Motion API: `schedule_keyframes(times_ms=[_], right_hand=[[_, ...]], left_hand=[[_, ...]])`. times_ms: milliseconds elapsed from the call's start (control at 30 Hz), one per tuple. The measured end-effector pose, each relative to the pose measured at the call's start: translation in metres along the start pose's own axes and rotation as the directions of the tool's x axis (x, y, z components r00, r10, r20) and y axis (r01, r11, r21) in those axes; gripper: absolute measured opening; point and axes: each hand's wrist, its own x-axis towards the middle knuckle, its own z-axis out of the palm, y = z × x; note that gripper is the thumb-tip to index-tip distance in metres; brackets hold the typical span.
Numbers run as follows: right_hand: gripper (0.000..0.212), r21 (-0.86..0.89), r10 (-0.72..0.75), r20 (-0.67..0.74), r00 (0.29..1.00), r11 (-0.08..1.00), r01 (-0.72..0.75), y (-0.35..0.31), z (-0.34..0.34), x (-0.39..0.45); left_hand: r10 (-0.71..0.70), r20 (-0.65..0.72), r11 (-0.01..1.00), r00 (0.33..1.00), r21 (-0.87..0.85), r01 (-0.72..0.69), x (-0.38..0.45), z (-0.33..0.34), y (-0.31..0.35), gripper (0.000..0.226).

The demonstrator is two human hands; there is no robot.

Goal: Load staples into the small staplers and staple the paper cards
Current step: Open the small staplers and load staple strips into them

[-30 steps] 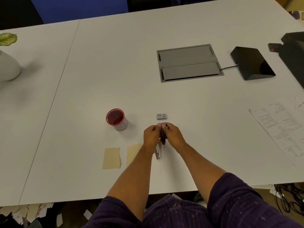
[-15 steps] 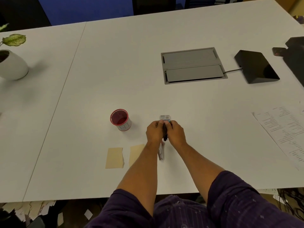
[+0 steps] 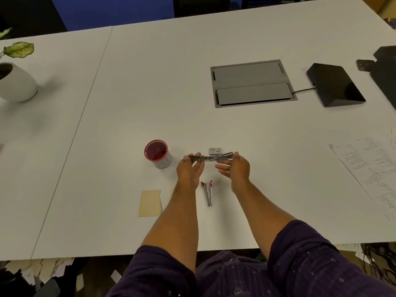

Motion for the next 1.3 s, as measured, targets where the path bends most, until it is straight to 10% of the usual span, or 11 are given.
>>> schedule_keyframes(times_ms=[400, 567, 700, 833, 933, 1300], right_hand=[[0.025, 0.129, 0.103, 0.141, 0.985, 0.984, -0.122, 0.008, -0.025, 0.003], [0.021, 0.235, 0.125, 0.166, 0.978, 0.958, -0.162, 0.005, -0.028, 0.001], [0.017, 0.291, 0.129, 0.185, 0.974, 0.94, -0.18, 0.003, -0.03, -0.001], [0.015, 0.286, 0.134, 0.203, 0.97, 0.939, -0.19, 0.005, -0.029, -0.005], [0.017, 0.268, 0.134, 0.221, 0.966, 0.944, -0.192, 0.008, -0.027, -0.008], [0.023, 0.052, 0.065, 0.332, 0.941, 0.995, -0.087, 0.011, -0.029, -0.013]], left_hand=[[-0.09, 0.049, 0.992, 0.995, -0.081, 0.094, 0.001, -0.02, -0.001, 0.023], [0.046, 0.018, 0.947, 0.999, 0.318, -0.05, 0.006, -0.022, 0.006, 0.018], [0.289, 0.193, 0.483, 0.938, 0.816, -0.317, 0.008, -0.025, 0.015, 0.033], [0.242, 0.394, -0.047, 0.887, 0.917, -0.395, 0.002, -0.018, 0.017, 0.044], [0.173, 0.47, -0.217, 0.866, 0.875, -0.432, -0.004, -0.008, 0.013, 0.049], [0.179, 0.54, 0.033, 0.822, 0.832, -0.553, -0.015, 0.001, -0.007, 0.038]])
